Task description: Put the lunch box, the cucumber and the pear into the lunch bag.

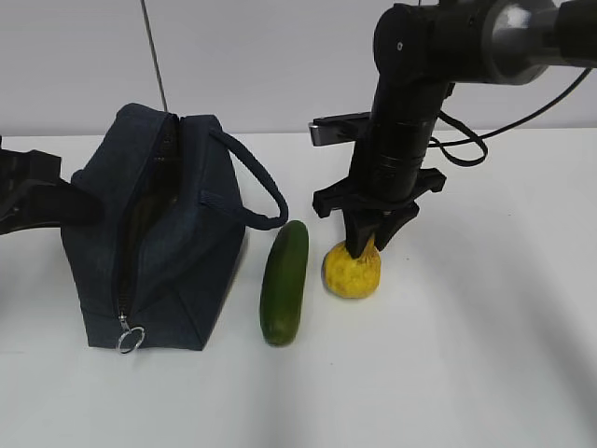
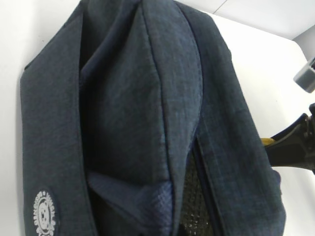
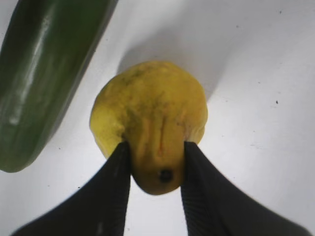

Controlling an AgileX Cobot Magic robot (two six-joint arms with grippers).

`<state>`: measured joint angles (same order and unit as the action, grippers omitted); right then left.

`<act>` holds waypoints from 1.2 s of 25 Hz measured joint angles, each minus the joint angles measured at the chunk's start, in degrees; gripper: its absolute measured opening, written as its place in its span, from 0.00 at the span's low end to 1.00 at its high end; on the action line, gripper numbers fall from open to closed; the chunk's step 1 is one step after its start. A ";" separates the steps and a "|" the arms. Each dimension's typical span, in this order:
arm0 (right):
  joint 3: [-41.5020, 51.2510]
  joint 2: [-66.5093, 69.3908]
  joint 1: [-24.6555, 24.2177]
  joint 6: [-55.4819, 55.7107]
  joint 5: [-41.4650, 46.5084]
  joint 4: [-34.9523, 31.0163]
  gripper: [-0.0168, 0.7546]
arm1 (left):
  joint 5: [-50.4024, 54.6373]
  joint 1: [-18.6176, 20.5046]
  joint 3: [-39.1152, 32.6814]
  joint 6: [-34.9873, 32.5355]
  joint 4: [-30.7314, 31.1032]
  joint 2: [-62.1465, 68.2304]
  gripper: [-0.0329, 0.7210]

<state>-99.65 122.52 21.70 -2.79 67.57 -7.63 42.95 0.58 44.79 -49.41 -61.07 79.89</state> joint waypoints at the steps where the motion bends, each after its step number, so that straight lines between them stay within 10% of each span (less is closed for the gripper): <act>1: -0.10 0.00 0.00 -0.10 0.00 0.00 0.34 | 0.00 0.00 0.00 0.00 0.00 0.00 0.04; 18: -20.30 -1.23 0.00 -1.42 3.33 0.35 0.31 | 0.04 0.00 0.00 0.00 0.00 0.00 0.04; 30: -29.23 -2.28 3.62 -6.46 4.23 -15.13 0.31 | 0.06 0.00 0.00 0.00 0.05 0.00 0.04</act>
<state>-128.87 120.24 25.32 -9.26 71.80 -22.76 43.01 0.58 44.79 -49.41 -61.02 79.89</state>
